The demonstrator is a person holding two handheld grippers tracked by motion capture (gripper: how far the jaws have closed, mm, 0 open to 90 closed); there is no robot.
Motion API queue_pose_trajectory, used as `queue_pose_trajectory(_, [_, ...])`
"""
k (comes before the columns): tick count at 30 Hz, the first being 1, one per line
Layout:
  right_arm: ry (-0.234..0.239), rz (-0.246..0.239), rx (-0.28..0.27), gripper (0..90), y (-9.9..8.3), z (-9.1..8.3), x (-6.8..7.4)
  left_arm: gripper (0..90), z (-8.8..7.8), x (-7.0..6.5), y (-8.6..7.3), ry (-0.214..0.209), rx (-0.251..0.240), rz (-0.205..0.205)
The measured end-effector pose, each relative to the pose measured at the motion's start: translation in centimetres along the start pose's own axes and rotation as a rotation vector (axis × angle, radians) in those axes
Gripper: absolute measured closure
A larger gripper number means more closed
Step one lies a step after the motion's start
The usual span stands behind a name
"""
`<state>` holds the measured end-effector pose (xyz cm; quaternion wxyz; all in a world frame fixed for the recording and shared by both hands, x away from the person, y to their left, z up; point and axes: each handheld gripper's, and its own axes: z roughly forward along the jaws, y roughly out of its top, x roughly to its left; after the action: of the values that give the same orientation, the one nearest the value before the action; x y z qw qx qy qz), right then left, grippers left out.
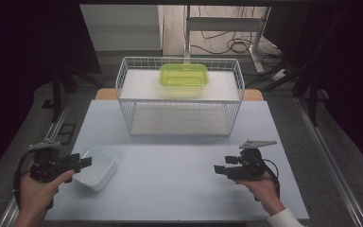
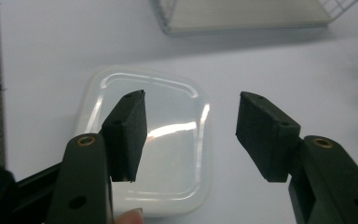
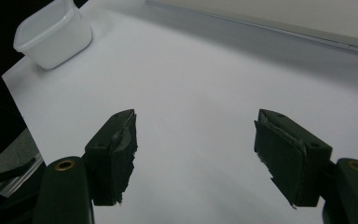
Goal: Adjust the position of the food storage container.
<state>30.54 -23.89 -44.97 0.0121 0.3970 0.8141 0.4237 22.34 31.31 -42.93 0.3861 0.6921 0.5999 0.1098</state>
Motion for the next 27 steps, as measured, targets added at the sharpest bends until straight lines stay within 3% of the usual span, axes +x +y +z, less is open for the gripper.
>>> queue_pose_trajectory(6, [-0.004,0.000,0.010,29.3,-0.1,0.1,0.0,50.9,0.5,1.9,-0.7,0.047,0.031,-0.025])
queue_pose_trajectory(13, [-0.007,0.001,0.019,29.3,-0.2,0.3,-0.1,78.9,1.4,3.7,0.1,0.071,0.058,-0.033])
queue_pose_trajectory(15, [-0.008,-0.001,0.020,29.3,-0.2,0.3,-0.1,82.9,1.9,3.9,0.6,0.075,0.070,-0.022])
queue_pose_trajectory(21, [-0.014,-0.003,0.025,29.3,-0.2,0.4,-0.1,89.1,3.7,4.8,2.2,0.100,0.103,-0.015])
queue_pose_trajectory(27, [-0.018,-0.001,0.029,29.3,-0.3,0.4,-0.4,89.8,5.8,6.2,3.6,0.141,0.160,-0.007])
